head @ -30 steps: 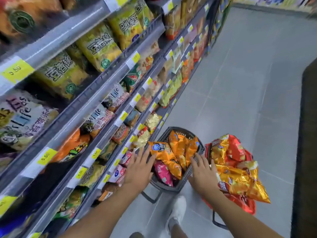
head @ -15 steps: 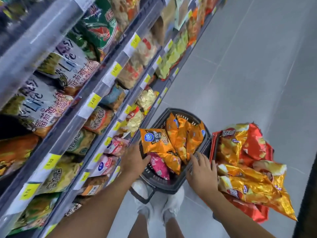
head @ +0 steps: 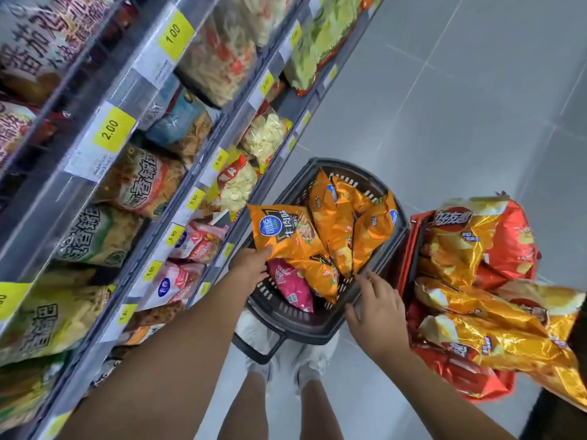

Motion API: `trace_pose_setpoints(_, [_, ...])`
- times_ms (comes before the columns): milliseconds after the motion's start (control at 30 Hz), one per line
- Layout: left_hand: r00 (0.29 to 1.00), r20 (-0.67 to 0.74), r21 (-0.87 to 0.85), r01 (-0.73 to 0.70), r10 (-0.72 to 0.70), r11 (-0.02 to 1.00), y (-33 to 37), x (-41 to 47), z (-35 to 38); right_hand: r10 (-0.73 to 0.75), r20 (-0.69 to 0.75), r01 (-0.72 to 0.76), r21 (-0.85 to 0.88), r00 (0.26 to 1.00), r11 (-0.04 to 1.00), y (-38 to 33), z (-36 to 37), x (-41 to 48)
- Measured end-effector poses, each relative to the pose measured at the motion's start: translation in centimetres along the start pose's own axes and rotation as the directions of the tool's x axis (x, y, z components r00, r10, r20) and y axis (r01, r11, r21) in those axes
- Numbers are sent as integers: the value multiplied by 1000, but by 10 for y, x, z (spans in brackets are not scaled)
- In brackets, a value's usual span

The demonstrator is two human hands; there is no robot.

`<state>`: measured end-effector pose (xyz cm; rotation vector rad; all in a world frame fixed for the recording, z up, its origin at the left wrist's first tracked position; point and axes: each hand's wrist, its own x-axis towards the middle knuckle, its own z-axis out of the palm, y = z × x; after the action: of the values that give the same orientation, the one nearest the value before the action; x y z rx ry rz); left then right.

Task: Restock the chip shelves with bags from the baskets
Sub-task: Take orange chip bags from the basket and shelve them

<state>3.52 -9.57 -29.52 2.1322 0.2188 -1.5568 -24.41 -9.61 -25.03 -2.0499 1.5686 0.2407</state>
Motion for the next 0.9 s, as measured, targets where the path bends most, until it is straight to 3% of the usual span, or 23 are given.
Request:
trace_pose_setpoints(133, [987,-45,61,-150,153,987,-3,16,-12,-8,4,7,61,1000,998,-3,-5,-4])
trace_pose_setpoints(233, [967,-41,7,-252,252,968,8,-8,-26,-10,41,4,146,999,989,-8,-11,1])
trace_pose_setpoints(367, [932,68,19,-358,356,934,20,-34,-60,-42,88,7,361,995,932,-26,-27,14])
trace_pose_setpoints(567, [878,337,-55,-342,340,938,41,-60,-92,-89,222,-81,655,971,751,-60,-48,41])
trace_pose_setpoints(633, [854,436,-70,-280,282,957,46,-64,-94,-96,320,-180,728,942,661,-67,-53,51])
trace_pose_setpoints(733, [804,559,-144,-148,204,978,50,-68,-91,-133,520,-412,787,844,460,-70,-59,62])
trace_pose_setpoints(800, [801,570,-187,-91,183,978,49,-69,-85,-166,578,-468,771,799,433,-71,-61,63])
trace_pose_setpoints(900, [822,538,-221,-74,185,972,38,-67,-74,-113,527,-460,812,842,358,-73,-52,57])
